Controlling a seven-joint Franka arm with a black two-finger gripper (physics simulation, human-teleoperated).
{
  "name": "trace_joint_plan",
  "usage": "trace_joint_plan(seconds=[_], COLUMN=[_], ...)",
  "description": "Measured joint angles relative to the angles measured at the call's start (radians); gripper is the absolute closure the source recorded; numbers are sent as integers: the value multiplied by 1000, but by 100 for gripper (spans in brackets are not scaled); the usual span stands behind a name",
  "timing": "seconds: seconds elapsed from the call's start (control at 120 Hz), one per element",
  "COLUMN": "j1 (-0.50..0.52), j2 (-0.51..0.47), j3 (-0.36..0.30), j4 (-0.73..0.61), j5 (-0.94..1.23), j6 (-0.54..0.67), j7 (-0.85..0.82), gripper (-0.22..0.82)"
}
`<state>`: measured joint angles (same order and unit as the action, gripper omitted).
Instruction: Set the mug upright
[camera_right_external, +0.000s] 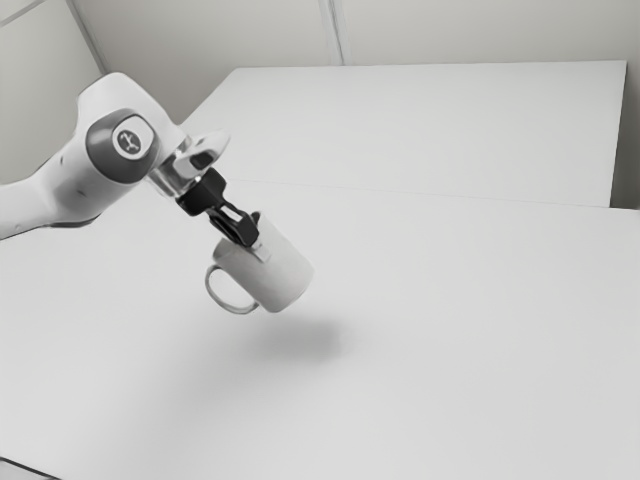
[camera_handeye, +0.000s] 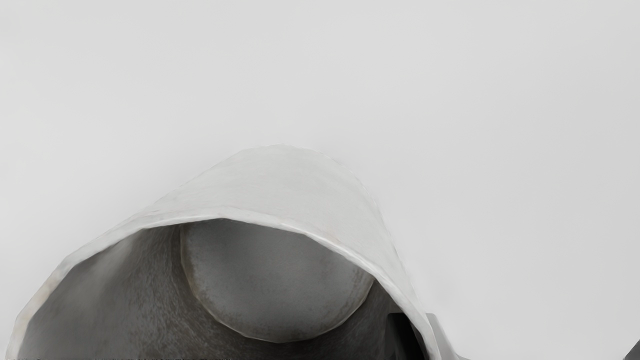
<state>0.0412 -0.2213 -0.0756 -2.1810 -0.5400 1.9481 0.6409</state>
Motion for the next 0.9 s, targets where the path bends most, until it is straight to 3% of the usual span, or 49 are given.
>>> trace_joint_plan(seconds=[0.258,0.425,0.617,0.9], j1=[-2,-2,-4,-6], j2=[-34,-36,-20,52], j3=[-32,-38,-38,-38], j4=[-12,-100,-179,-187], j5=[373,519,582,595], j6=[-25,62,201,325], j7=[-223,-338,-439,-541], gripper=[78,78,78,78])
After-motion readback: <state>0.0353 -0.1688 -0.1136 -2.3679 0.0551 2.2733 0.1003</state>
